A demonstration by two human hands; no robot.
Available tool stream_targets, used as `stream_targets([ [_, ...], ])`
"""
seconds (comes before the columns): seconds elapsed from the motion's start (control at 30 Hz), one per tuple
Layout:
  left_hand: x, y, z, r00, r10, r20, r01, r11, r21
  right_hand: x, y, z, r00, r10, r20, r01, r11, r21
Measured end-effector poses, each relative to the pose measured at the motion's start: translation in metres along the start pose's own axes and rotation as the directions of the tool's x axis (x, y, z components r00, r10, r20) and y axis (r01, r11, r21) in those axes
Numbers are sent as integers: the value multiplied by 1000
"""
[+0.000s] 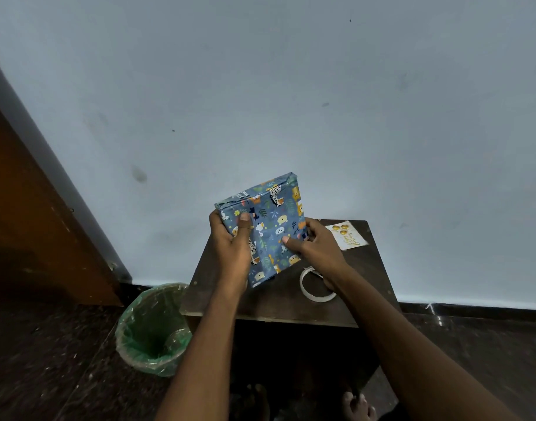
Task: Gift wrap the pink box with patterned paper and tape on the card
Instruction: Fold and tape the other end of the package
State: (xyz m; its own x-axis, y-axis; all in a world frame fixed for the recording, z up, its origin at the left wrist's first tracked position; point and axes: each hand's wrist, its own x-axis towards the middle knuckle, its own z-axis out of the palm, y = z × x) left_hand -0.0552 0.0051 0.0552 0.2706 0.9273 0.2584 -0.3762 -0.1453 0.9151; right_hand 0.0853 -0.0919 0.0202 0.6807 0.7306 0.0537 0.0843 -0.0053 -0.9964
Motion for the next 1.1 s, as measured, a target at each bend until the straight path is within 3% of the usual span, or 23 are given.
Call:
stream_targets([
  [0.1, 2, 1, -1, 999, -4, -51, 2, 999, -40, 1, 7, 1, 998, 60, -26, -62, 996, -70],
  [0.23, 7, 3, -7, 993, -9, -118, -1, 996, -86, -1, 12, -4, 960, 279, 22, -261, 920, -292],
  [0.33, 5, 4, -10, 993, 58, -99, -57, 998, 8, -2, 8, 1, 981, 154, -117, -182, 940, -288],
  [0.4, 0, 4, -8, 989, 142, -38, -138, 987, 82, -2, -5, 6, 981, 142, -131, -152, 986, -73],
  [0.43, -2, 5, -6, 982, 187, 4, -186, 974, 132, -2, -14, 10, 979, 199, -36, -194, 974, 118],
  [0.53, -10, 0, -1, 938, 283, 201, -333, 900, 283, -7, -35, 16, 917, 263, 301, -391, 749, 535],
  [0.63, -12, -7, -2, 824, 307, 476, -520, 744, 419, -9, -41, 18, 918, 225, 326, -395, 581, 711],
  [0.73, -7, -12, -15, 718, 202, 666, -587, 690, 423, -9, -32, 23, 924, 296, 244, -379, 602, 703],
  [0.8, -7, -15, -28, 713, 88, 696, -498, 763, 413, -8, -25, 24, 908, 369, 200, -396, 595, 699],
  [0.83, -8, -16, -33, 748, 71, 659, -452, 782, 429, -7, -23, 22, 906, 381, 187, -395, 597, 699],
  [0.9, -6, -19, -42, 874, 62, 483, -362, 747, 558, -4, -21, 17, 910, 379, 167, -384, 620, 684],
  [0.97, 3, -25, -52, 971, -19, 239, -164, 674, 721, -2, -19, 12, 914, 370, 168, -382, 641, 665],
  [1.03, 13, -25, -61, 971, -206, 121, 66, 718, 693, 2, -17, 6, 910, 367, 194, -401, 653, 642],
  [1.1, 20, -29, -64, 930, -345, 128, 234, 822, 519, 5, -13, 1, 903, 359, 236, -425, 665, 614],
])
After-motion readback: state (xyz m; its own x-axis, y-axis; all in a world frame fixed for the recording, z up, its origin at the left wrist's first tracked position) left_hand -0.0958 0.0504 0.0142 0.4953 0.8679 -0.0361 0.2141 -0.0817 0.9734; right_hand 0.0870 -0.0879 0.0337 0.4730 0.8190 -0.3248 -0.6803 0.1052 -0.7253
